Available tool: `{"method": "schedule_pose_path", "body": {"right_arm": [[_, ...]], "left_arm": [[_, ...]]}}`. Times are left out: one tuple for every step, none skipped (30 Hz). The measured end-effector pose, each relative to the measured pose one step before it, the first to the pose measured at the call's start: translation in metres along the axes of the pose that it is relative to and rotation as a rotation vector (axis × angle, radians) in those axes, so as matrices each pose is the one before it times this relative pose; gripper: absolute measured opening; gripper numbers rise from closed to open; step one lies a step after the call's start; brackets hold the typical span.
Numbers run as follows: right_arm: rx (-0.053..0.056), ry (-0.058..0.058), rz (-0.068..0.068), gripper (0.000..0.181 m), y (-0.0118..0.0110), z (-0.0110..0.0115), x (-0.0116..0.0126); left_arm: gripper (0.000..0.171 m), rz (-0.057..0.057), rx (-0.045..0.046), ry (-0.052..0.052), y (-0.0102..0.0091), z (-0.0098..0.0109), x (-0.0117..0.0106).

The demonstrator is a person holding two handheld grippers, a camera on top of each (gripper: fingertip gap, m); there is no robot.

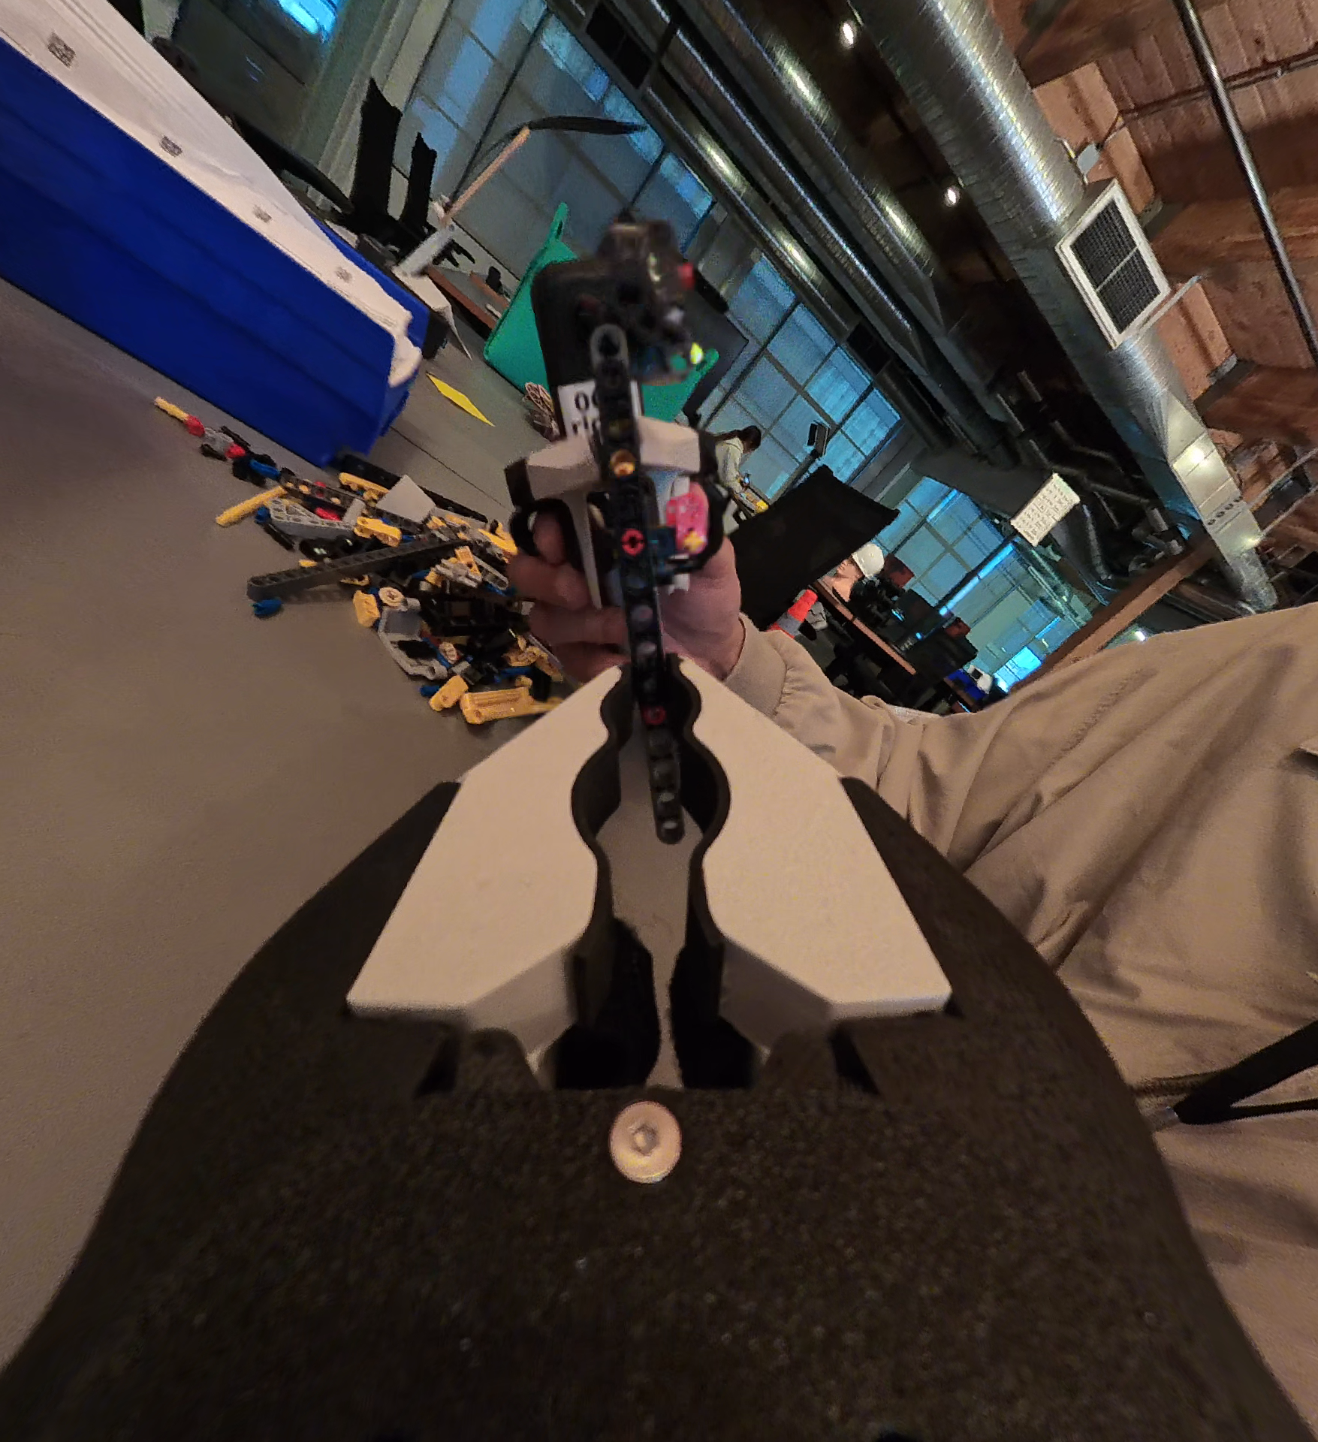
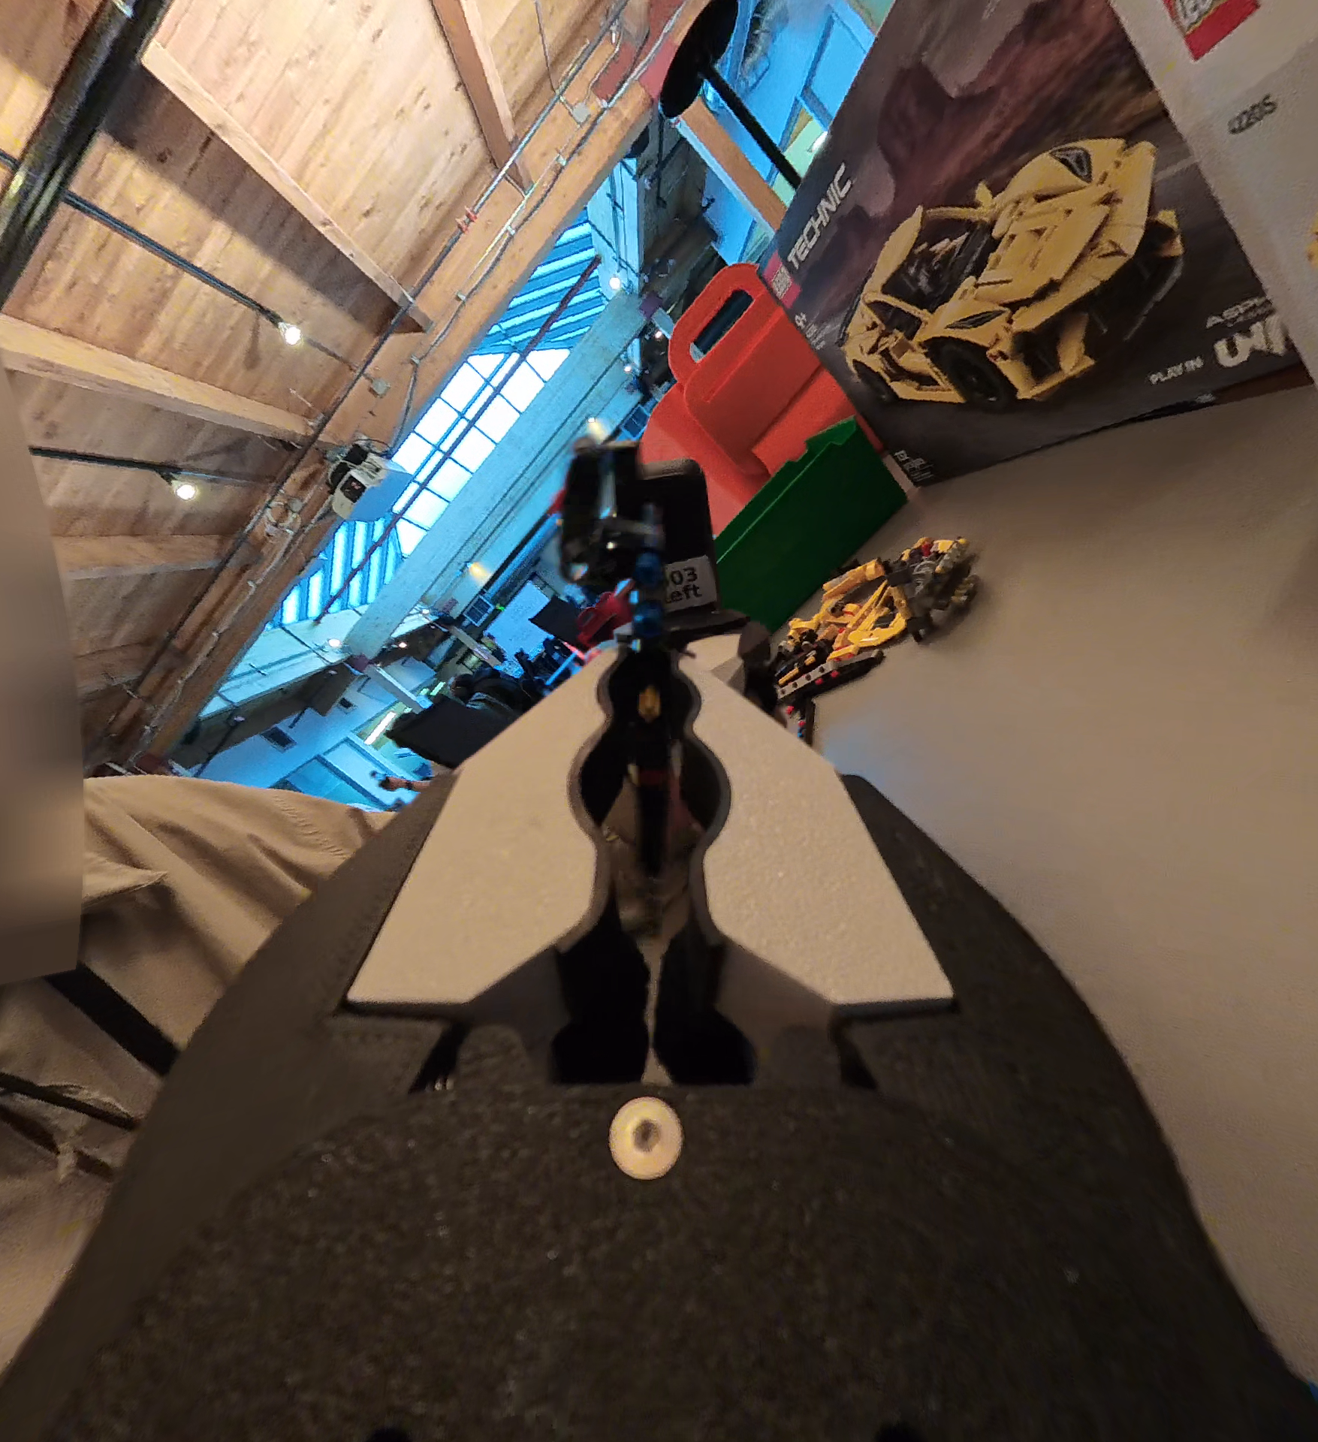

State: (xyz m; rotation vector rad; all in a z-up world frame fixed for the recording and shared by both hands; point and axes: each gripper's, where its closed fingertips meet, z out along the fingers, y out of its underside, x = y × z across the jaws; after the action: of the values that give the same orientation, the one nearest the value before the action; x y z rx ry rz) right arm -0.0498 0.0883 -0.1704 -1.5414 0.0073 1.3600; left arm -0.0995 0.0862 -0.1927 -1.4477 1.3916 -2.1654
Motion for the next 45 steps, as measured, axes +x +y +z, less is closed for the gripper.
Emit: {"method": "schedule_pose_path", "body": {"right_arm": [[-0.0088, -0.0238, 0.0355, 0.006, 0.00104, -0.00085, -0.00210], [-0.0023, -0.0193, 0.0283, 0.005, 0.00071, 0.00006, -0.00166], [-0.0002, -0.0029, 0.0174, 0.005, 0.00083, 0.00094, 0.00046], [-0.0051, -0.0049, 0.0032, 0.006, 0.00111, 0.00096, -0.00009], [0.0114, -0.0065, 0.0093, 0.006, -0.00139, 0.00075, -0.00045], [0.0149, -0.0149, 0.0072, 0.006, -0.00141, 0.00137, -0.00148], [0.0005, -0.0103, -0.0033, 0.005, 0.00036, 0.00122, -0.00143], [-0.0225, 0.0170, -0.0222, 0.006, 0.00294, 0.00054, 0.00114], [-0.0232, 0.0348, -0.0440, 0.006, 0.00254, -0.00050, 0.00223], [-0.0147, 0.0166, -0.0301, 0.006, 0.00131, -0.00076, -0.00040], [-0.0050, -0.0141, 0.0011, 0.006, -0.00009, -0.00055, -0.00370], [-0.0047, -0.0055, 0.0140, 0.006, 0.00016, 0.00013, -0.00148], [-0.0085, 0.0065, -0.0029, 0.006, 0.00157, 0.00113, 0.00033], [-0.0271, -0.0008, -0.0081, 0.006, 0.00461, 0.00250, -0.00072], [-0.0326, -0.0059, -0.0059, 0.006, 0.00573, 0.00362, -0.00150], [-0.0255, -0.0010, -0.0036, 0.006, 0.00491, 0.00390, -0.00053], [-0.0196, 0.0019, 0.0008, 0.006, 0.00403, 0.00392, 0.00040], [-0.0159, -0.0018, 0.0044, 0.006, 0.00330, 0.00329, 0.00017], [0.0007, -0.0020, 0.0069, 0.006, 0.00058, 0.00184, 0.00043], [-0.0027, 0.0062, 0.0074, 0.006, 0.00067, 0.00057, 0.00208], [0.0019, 0.0082, 0.0046, 0.006, -0.00039, -0.00126, 0.00231], [0.0091, 0.0064, -0.0034, 0.006, -0.00212, -0.00282, 0.00131], [0.0154, 0.0033, -0.0016, 0.006, -0.00330, -0.00367, 0.00023], [0.0260, 0.0136, -0.0003, 0.006, -0.00541, -0.00517, 0.00174], [0.0266, 0.0189, 0.0017, 0.006, -0.00586, -0.00668, 0.00285], [0.0110, 0.0266, 0.0031, 0.006, -0.00348, -0.00645, 0.00441], [-0.0134, 0.0541, -0.0007, 0.006, 0.00091, -0.00485, 0.00861], [-0.0530, 0.0695, -0.0072, 0.006, 0.00795, -0.00100, 0.01149], [-0.0939, 0.0483, 0.0069, 0.006, 0.01601, 0.00423, 0.00951], [-0.1122, 0.0059, 0.0280, 0.006, 0.01978, 0.00871, 0.00393], [-0.0765, -0.0235, 0.0250, 0.006, 0.01401, 0.01069, -0.00058], [-0.0397, -0.0059, 0.0117, 0.006, 0.00769, 0.00952, 0.00127], [-0.0391, 0.0227, -0.0079, 0.006, 0.00634, 0.00731, 0.00464], [-0.0358, 0.0514, -0.0213, 0.006, 0.00549, 0.00506, 0.00859], [-0.0283, 0.0521, -0.0100, 0.008, 0.00462, 0.00355, 0.00904], [-0.0303, 0.0202, 0.0124, 0.008, 0.00540, 0.00357, 0.00492], [-0.0268, -0.0104, 0.0211, 0.008, 0.00530, 0.00339, 0.00038], [-0.0208, 0.0015, 0.0148, 0.009, 0.00438, 0.00280, 0.00168], [-0.0139, 0.0351, -0.0013, 0.010, 0.00278, 0.00197, 0.00570], [-0.0099, 0.0435, -0.0141, 0.013, 0.00140, 0.00116, 0.00558], [-0.0059, 0.0367, -0.0224, 0.016, -0.00003, -0.00019, 0.00348], [0.0032, 0.0313, -0.0317, 0.019, -0.00177, -0.00161, 0.00186], [0.0192, 0.0255, -0.0264, 0.025, -0.00414, -0.00332, 0.00060], [0.0372, 0.0151, -0.0200, 0.029, -0.00708, -0.00527, -0.00122], [0.0584, 0.0056, -0.0233, 0.029, -0.01040, -0.00700, -0.00314]], "left_arm": [[0.007, 0.0052, 0.02088, 0.0012, -0.00452, -0.00266, 0.00046], [0.006, 0.0072, 0.01508, -0.0097, -0.00380, -0.00281, -0.00126], [0.006, 0.0095, 0.01125, -0.0166, -0.00317, -0.00289, -0.00224], [0.006, 0.0069, 0.01087, -0.0046, -0.00277, -0.00225, -0.00041], [0.006, 0.0005, 0.01062, 0.0029, -0.00215, -0.00070, 0.00093], [0.006, -0.0017, -0.00211, 0.0086, 0.00089, 0.00147, 0.00194], [0.006, 0.0057, -0.02307, 0.0072, 0.00473, 0.00244, 0.00222], [0.006, 0.0099, -0.03837, 0.0008, 0.00700, 0.00227, 0.00137], [0.007, 0.0009, -0.02518, 0.0061, 0.00446, 0.00099, 0.00153], [0.008, -0.0081, 0.01376, 0.0063, -0.00221, -0.00040, 0.00087], [0.011, -0.0070, 0.03809, -0.0025, -0.00646, -0.00102, -0.00053], [0.021, -0.0019, 0.02923, -0.0075, -0.00512, -0.00049, -0.00098], [0.026, 0.0045, 0.00938, -0.0137, -0.00181, 0.00030, -0.00214], [0.026, 0.0064, 0.00917, -0.0079, -0.00094, 0.00045, -0.00123], [0.026, -0.0022, 0.01716, 0.0105, -0.00167, 0.00043, 0.00143], [0.025, -0.0119, 0.01633, 0.0174, -0.00180, 0.00042, 0.00209], [0.023, -0.0096, 0.00840, 0.0131, -0.00098, 0.00035, 0.00167], [0.019, 0.0076, -0.00643, 0.0132, 0.00139, 0.00052, 0.00228], [0.012, 0.0246, -0.02001, 0.0023, 0.00320, 0.00088, 0.00155], [0.008, 0.0304, -0.01599, -0.0232, 0.00192, 0.00063, -0.00143], [0.007, 0.0233, -0.00626, -0.0300, -0.00029, -0.00047, -0.00244], [0.006, -0.0016, 0.00524, -0.0092, -0.00245, -0.00201, -0.00123], [0.006, -0.0286, 0.02835, 0.0091, -0.00621, -0.00436, -0.00044], [0.006, -0.0370, 0.05210, 0.0139, -0.00988, -0.00696, -0.00093], [0.006, -0.0327, 0.05915, 0.0091, -0.01154, -0.00877, -0.00163], [0.006, -0.0262, 0.04849, 0.0079, -0.01069, -0.00869, -0.00165], [0.006, -0.0186, 0.03465, 0.0094, -0.00878, -0.00740, -0.00086], [0.006, -0.0108, 0.02263, 0.0056, -0.00608, -0.00517, -0.00050], [0.006, -0.0083, 0.00883, 0.0000, -0.00298, -0.00260, -0.00076], [0.006, -0.0069, -0.00505, 0.0008, 0.00007, -0.00057, -0.00023], [0.006, -0.0029, -0.01197, -0.0034, 0.00188, 0.00072, -0.00042], [0.006, -0.0030, -0.01234, -0.0148, 0.00250, 0.00118, -0.00225], [0.006, -0.0093, -0.01131, -0.0240, 0.00247, 0.00098, -0.00415], [0.006, -0.0132, -0.01230, -0.0195, 0.00267, 0.00056, -0.00395], [0.006, -0.0109, -0.00572, -0.0070, 0.00188, -0.00001, -0.00234], [0.006, -0.0105, 0.00699, 0.0041, -0.00001, -0.00009, -0.00055], [0.006, -0.0138, 0.00916, 0.0163, -0.00053, 0.00018, 0.00131], [0.006, -0.0126, 0.00355, 0.0270, 0.00037, 0.00089, 0.00336], [0.006, -0.0042, 0.00078, 0.0230, 0.00104, 0.00165, 0.00338], [0.006, 0.0074, -0.00199, 0.0140, 0.00164, 0.00230, 0.00274], [0.006, 0.0133, -0.01104, 0.0164, 0.00310, 0.00287, 0.00353], [0.006, 0.0157, -0.01787, 0.0157, 0.00409, 0.00344, 0.00397], [0.006, 0.0209, -0.01800, 0.0036, 0.00383, 0.00361, 0.00258], [0.006, 0.0236, -0.01833, -0.0036, 0.00387, 0.00355, 0.00161], [0.006, 0.0217, -0.01889, -0.0072, 0.00410, 0.00336, 0.00080]]}}
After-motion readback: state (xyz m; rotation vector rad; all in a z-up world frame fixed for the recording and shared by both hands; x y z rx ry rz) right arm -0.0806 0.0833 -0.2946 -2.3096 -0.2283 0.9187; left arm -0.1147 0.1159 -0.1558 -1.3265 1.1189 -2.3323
